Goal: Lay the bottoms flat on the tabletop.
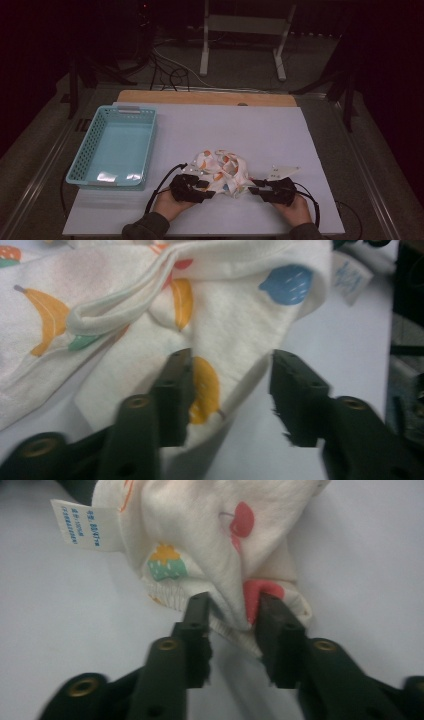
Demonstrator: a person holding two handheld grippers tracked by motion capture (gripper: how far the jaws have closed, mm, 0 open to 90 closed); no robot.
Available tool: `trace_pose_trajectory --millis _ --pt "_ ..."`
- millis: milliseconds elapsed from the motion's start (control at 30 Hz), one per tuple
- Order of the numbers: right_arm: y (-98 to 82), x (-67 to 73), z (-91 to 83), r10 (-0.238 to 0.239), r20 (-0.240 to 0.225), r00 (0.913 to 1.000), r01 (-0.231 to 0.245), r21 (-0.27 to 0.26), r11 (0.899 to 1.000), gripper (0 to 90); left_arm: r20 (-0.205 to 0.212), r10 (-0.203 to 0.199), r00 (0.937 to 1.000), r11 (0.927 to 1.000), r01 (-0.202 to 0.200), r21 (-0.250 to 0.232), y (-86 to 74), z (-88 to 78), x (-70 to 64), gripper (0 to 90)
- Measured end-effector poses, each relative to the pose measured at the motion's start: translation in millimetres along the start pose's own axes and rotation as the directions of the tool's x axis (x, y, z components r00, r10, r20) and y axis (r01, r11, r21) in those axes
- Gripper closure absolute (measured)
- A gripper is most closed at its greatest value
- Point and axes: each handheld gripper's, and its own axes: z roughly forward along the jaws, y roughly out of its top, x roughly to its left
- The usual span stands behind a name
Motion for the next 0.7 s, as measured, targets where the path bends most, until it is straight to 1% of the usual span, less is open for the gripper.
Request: trace_pose_trajectory --millis 33,100,133,167,233,300,333,367,400,433,467,500,533,567,633,700 --pt "-0.1 0.2 0.3 -0.003 -0.004 1.0 0.003 0.002 1.0 75.9 -0.023 0.016 0.9996 0.9997 -0.016 0.02 0.0 2.7 0.4 67.6" --pt "-0.3 2.4 0.5 -0.006 -0.01 0.9999 0.006 0.007 1.0 80.6 -0.025 0.025 0.9994 0.999 -0.024 0.037 -0.5 5.7 1.7 78.5" --pt "-0.5 3.7 -0.3 -0.01 -0.02 0.9998 0.01 0.01 1.0 82.6 -0.029 0.025 0.9993 0.9989 -0.024 0.04 -0.7 5.5 1.9 86.1" --pt "-0.6 4.7 -1.3 -0.003 -0.029 0.9996 0.003 0.013 1.0 83.3 -0.026 0.023 0.9994 0.999 -0.022 0.038 -0.7 3.7 2.1 87.7" --pt "-0.9 8.9 -4.2 -0.004 -0.041 0.9991 0.004 0.021 1.0 84.2 -0.025 0.025 0.9994 0.9992 -0.024 0.034 -0.2 -2.2 1.0 89.1" --pt "-0.9 14.9 -8.7 -0.02 -0.053 0.9984 0.021 0.027 0.999 84.9 -0.018 0.02 0.9996 0.9995 -0.019 0.026 0.6 -10.3 0.3 89.5" --pt "-0.4 18.6 -11.0 -0.016 -0.059 0.9981 0.018 0.029 0.999 85.0 -0.017 0.016 0.9997 0.9996 -0.016 0.022 1.0 -13.8 0.2 89.6" --pt "0.2 21.2 -12.9 -0.022 -0.063 0.9978 0.024 0.03 0.999 85.0 -0.011 0.012 0.9999 0.9998 -0.012 0.014 2.2 -20.1 -0.2 89.8" --pt "0.2 21.2 -12.9 -0.022 -0.063 0.9978 0.024 0.03 0.999 85.0 -0.011 0.012 0.9999 0.9998 -0.012 0.014 2.2 -20.1 -0.2 89.8" --pt "1.3 25.9 -15.3 -0.024 -0.076 0.9969 0.026 0.025 0.999 85.0 0.009 0.004 1.0 1.0 -0.005 0.002 5.2 -29.1 -1.6 89.8" --pt "3.7 32.8 -18.6 -0.036 -0.092 0.9951 0.038 0.023 0.999 85.0 0.011 0.007 0.9999 1.0 -0.007 -0.005 7.6 -34.4 -2.5 89.8" --pt "5.1 36.3 -20.4 -0.044 -0.101 0.9939 0.046 0.021 0.999 85.0 0.01 0.009 0.9999 0.9999 -0.009 -0.01 10.5 -39.1 -3.1 89.7" --pt "6.7 39.5 -21.3 -0.04 -0.111 0.993 0.042 0.014 0.999 85.0 0.004 0.011 0.9999 0.9998 -0.011 -0.018 13.7 -42.4 -3.4 89.7" --pt "8.2 40.8 -21.8 -0.045 -0.112 0.9927 0.046 0.01 0.999 85.0 -0.008 0.022 0.9997 0.9996 -0.022 -0.018 17.3 -44.3 -2.8 89.7" --pt "11.2 39.8 -21.1 -0.045 -0.101 0.9938 0.047 0.014 0.999 85.0 -0.027 0.028 0.9992 0.9996 -0.028 -0.004 24.3 -42.9 -0.7 89.7" --pt "12.4 34.7 -18.7 -0.026 -0.08 0.9965 0.028 0.025 0.999 85.0 -0.036 0.015 0.9992 0.9999 -0.015 -0.004 29.9 -37.0 3.6 89.6"
